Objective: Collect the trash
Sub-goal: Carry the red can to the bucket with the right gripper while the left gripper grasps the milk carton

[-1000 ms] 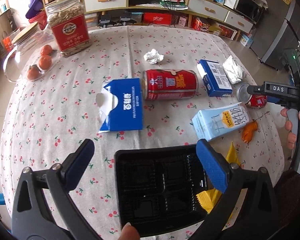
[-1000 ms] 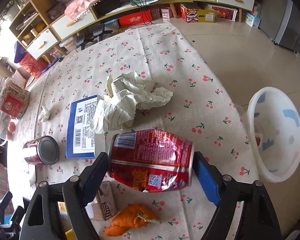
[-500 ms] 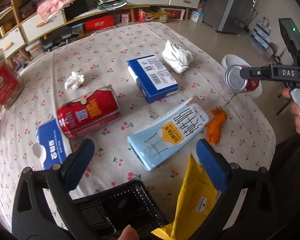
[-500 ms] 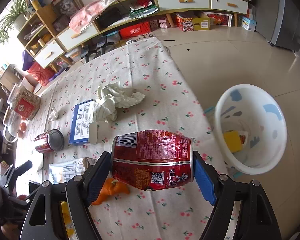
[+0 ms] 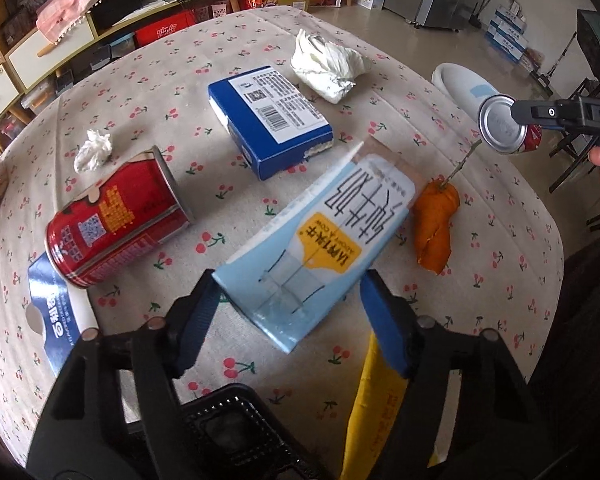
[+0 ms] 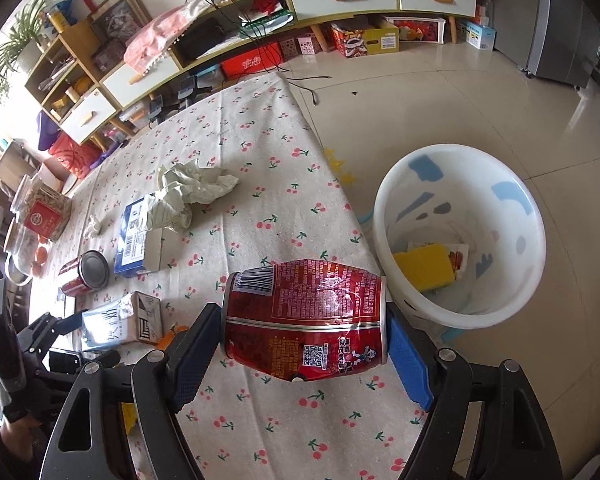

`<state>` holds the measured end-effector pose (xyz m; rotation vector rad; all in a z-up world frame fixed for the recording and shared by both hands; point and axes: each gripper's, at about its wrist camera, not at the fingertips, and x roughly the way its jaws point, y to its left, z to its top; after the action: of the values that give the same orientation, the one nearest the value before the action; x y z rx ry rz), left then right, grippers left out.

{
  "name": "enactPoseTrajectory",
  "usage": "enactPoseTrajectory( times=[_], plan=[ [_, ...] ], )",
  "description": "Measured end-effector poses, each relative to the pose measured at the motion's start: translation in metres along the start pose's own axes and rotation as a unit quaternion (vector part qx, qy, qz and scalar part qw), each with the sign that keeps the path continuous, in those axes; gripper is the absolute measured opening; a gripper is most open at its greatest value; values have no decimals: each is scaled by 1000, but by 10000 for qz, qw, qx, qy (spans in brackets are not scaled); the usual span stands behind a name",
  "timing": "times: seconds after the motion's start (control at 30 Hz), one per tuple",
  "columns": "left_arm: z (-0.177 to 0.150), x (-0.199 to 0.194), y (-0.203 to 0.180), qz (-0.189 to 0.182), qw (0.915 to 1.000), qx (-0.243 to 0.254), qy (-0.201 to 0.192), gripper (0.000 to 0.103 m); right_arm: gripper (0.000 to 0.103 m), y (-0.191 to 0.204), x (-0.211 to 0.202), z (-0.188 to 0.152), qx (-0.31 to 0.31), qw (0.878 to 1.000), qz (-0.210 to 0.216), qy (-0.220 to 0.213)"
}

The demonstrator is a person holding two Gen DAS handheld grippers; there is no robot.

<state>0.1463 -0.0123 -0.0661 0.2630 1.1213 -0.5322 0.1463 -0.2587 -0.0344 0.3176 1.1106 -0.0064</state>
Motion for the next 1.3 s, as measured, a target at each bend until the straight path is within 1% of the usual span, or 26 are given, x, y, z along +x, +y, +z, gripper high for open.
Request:
enactPoseTrajectory(
  times=[0.03, 0.1, 0.3, 0.57, 0.83, 0.97, 1.17, 1.3],
  plan=[
    [-1, 0, 0, 2, 10000, -10, -12, 67, 81, -1, -1, 0, 6, 10000, 3, -3],
    [-2, -2, -1, -44, 10000, -42, -43, 60, 81, -2, -1, -1, 20, 10000, 1, 0],
    [-4, -6, -6, -158, 9997, -36, -170, 55, 81, -7, 0, -3, 43, 10000, -31, 33],
    [1, -20, -14, -389, 9982, -160, -420, 53, 81, -18, -7, -5, 115, 9999, -28, -65],
    [5, -38, -11, -332, 9960, -541, -622, 53, 81, -36, -20, -1, 223, 9995, 17, -216],
    [8, -46, -12, -307, 9948, -686, -682, 52, 81, -51, -25, 4, 358, 9990, 1, -277],
    [24, -47, -25, -401, 9935, -776, -735, 52, 81, -76, -32, 8, 626, 9973, 7, -374],
    [44, -38, -44, -505, 9940, -677, -693, 52, 81, -93, -34, 10, 797, 9961, -19, -389]
  ],
)
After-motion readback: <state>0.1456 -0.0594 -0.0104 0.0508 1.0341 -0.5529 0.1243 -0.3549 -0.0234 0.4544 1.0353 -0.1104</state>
